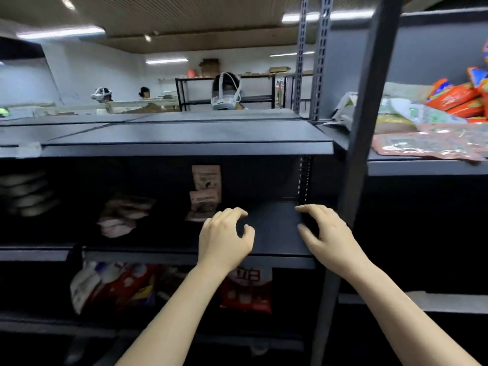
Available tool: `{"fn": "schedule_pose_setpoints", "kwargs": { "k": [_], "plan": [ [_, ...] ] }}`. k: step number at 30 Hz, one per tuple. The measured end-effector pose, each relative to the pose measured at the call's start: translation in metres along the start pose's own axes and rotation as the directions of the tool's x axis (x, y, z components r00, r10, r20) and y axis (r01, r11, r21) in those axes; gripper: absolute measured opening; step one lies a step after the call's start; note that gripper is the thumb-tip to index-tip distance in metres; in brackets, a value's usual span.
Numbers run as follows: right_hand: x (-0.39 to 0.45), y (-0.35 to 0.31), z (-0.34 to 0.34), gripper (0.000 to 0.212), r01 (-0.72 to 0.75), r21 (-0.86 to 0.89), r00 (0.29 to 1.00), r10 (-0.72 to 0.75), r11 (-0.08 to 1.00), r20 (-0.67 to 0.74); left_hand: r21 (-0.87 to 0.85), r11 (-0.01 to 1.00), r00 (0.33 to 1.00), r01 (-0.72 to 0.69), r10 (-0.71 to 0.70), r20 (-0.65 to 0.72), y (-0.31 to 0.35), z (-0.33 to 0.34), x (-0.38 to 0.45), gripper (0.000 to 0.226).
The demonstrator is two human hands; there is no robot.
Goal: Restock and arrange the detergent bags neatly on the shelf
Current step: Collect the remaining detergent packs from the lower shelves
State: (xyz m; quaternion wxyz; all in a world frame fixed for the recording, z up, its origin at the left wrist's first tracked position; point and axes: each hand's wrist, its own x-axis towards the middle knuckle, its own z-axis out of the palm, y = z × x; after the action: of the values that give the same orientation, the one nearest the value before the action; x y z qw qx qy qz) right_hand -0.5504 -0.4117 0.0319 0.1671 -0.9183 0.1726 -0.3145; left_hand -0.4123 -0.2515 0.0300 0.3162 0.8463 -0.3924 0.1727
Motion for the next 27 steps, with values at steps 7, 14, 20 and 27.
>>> {"fn": "schedule_pose_setpoints", "kwargs": {
  "k": [7, 14, 20, 27],
  "plan": [
    [0.019, -0.043, 0.061, 0.036, -0.08, 0.006, 0.989, 0.078, 0.997, 0.122, 0.056, 0.983, 0.976, 0.174, -0.179, 0.122, -0.082, -0.026, -0.001, 0.035],
    [0.045, -0.05, 0.102, 0.038, -0.11, -0.025, 0.963, 0.113, 0.994, 0.243, 0.083, 0.95, 0.92, 0.301, -0.312, 0.236, -0.123, -0.014, 0.023, 0.047],
    [0.078, -0.04, 0.131, 0.041, -0.105, -0.053, 0.942, 0.116, 0.993, 0.314, 0.126, 0.896, 0.837, 0.427, -0.444, 0.321, -0.155, 0.014, 0.05, 0.066],
    [0.117, -0.027, 0.161, 0.048, -0.166, -0.054, 0.894, 0.173, 0.985, 0.414, 0.02, 0.782, 0.712, 0.623, -0.577, 0.401, -0.197, 0.049, 0.078, 0.072]
  ]
}}
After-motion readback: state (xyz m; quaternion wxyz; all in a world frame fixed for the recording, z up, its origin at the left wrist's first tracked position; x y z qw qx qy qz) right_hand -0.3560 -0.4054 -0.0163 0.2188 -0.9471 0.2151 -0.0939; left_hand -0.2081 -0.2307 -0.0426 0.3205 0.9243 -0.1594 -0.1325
